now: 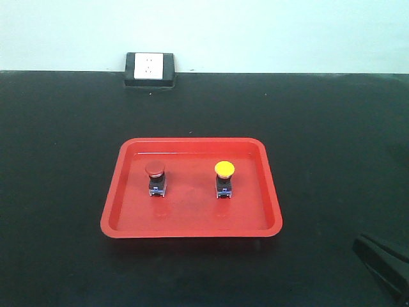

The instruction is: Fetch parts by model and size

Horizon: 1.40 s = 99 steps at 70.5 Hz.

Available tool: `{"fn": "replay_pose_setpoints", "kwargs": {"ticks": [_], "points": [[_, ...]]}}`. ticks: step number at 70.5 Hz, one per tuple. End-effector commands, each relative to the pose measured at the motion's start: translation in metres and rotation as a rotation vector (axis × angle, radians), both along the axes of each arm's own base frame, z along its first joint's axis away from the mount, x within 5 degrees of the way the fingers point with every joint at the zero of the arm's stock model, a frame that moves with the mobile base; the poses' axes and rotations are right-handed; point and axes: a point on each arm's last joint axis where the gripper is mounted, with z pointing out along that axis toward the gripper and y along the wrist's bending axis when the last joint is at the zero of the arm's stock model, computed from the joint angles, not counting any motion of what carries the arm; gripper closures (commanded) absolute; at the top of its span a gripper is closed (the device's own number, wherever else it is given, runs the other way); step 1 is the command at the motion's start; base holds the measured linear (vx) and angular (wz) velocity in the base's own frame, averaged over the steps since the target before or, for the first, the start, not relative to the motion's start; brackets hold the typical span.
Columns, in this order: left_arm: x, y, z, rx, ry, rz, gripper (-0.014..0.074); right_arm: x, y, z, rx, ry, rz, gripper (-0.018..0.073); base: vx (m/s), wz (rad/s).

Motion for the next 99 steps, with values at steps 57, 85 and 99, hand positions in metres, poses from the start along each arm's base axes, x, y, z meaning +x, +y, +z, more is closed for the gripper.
{"fn": "replay_pose_setpoints", "kwargs": {"ticks": [57, 85, 99], "points": [[0.011, -0.009, -0.005, -0.115, -0.192, 0.038, 0.0603, 0.000, 0.003, 0.013, 0.019, -0.071, 0.031, 0.0561, 0.00, 0.00], [0.033, -0.010, -0.087, -0.151, -0.146, 0.033, 0.0603, 0.000, 0.003, 0.013, 0.019, -0.071, 0.031, 0.0561, 0.00, 0.00], [0.038, -0.010, -0.107, -0.179, -0.194, 0.029, 0.0603, 0.000, 0.003, 0.013, 0.019, -0.071, 0.031, 0.0561, 0.00, 0.00]]}}
